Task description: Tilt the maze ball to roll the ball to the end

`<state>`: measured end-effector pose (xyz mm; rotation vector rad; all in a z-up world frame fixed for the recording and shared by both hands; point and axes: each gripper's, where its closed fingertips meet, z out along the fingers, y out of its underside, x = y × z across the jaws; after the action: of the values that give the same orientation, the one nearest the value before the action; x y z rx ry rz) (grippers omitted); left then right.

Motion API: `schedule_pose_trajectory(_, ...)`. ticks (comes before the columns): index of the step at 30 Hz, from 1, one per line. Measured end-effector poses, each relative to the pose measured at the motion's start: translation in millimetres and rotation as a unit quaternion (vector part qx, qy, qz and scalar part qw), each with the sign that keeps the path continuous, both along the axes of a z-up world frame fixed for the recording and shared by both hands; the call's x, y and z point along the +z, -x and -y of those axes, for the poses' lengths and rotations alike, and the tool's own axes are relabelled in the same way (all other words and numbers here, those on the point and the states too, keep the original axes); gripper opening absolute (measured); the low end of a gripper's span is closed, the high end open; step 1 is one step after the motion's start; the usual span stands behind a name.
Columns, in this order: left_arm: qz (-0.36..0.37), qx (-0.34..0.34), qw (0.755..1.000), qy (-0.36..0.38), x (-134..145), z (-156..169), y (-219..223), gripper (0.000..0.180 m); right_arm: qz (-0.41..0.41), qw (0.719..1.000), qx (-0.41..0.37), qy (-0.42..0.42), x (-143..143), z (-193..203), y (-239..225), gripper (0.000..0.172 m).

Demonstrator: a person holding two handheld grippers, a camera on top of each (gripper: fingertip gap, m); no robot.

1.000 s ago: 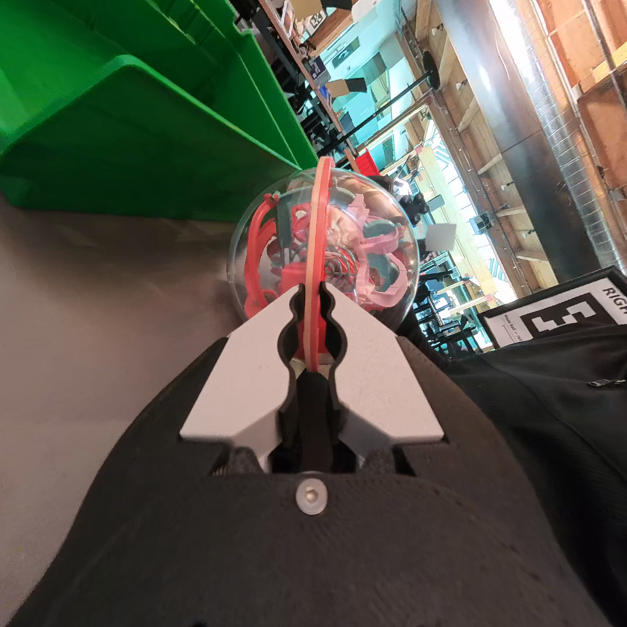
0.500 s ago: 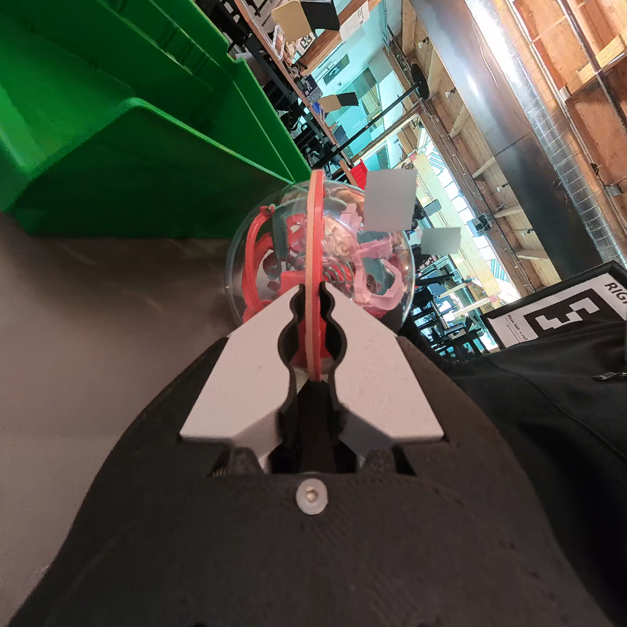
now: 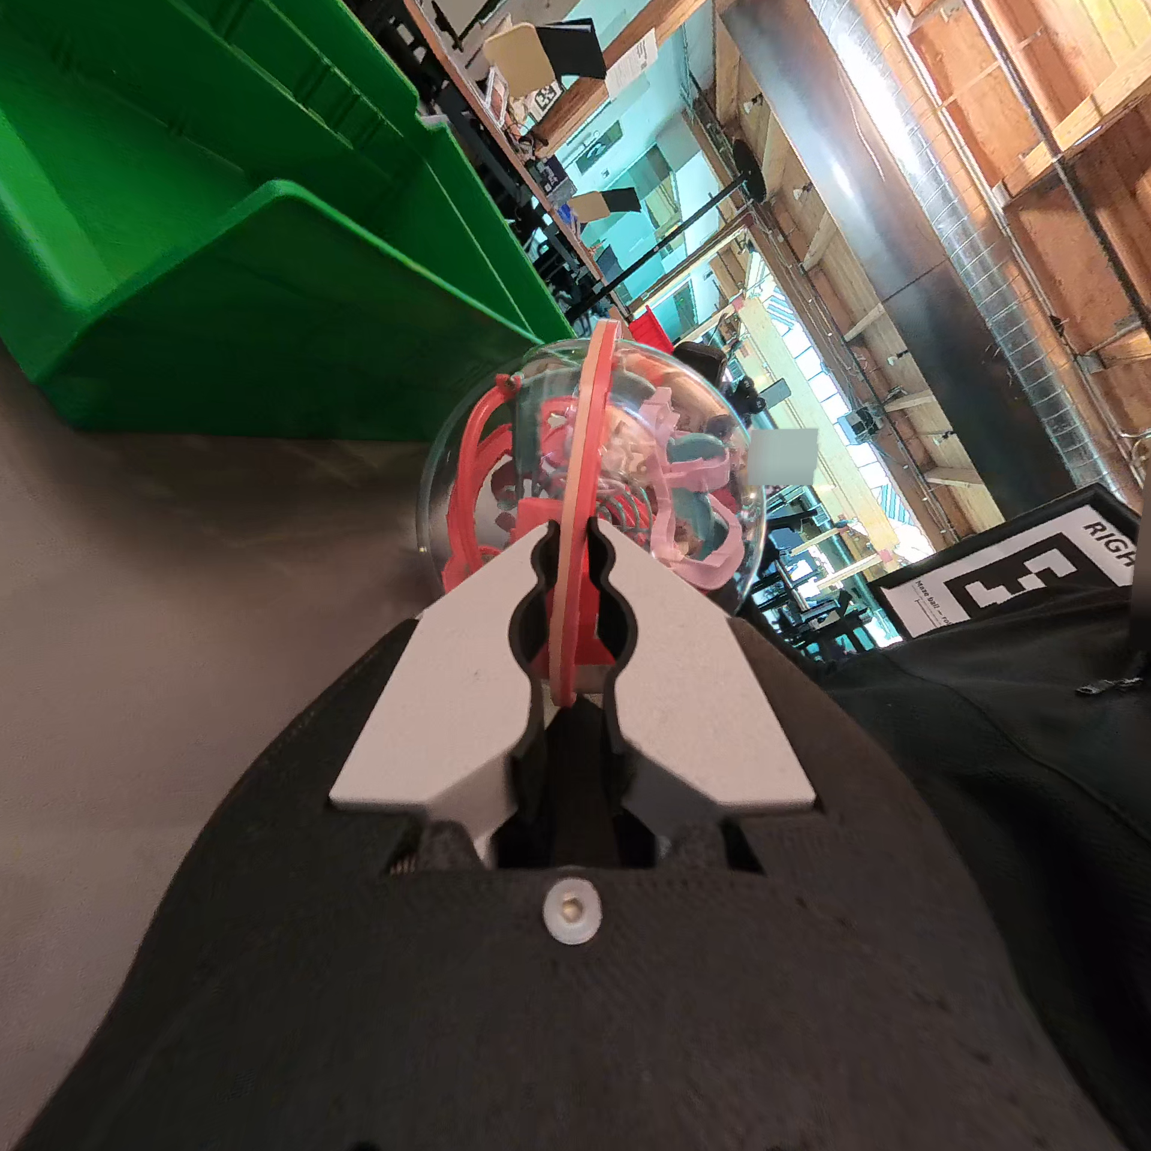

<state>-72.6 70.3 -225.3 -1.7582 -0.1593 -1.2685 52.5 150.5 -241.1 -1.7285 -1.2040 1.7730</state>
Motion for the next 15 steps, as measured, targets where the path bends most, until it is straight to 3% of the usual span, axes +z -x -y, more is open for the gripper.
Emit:
schedule_pose_trajectory(12,0.004,0.015,1.0,0.0,0,-6,8,0.007,0.018,0.999,0.005,-0.036,-2,0,4,0.008)
schedule_pose_trajectory(15,0.003,0.04,0.999,0.011,-3,-11,15,0.008,0.02,0.998,-0.001,-0.051,-2,-1,6,0.017)
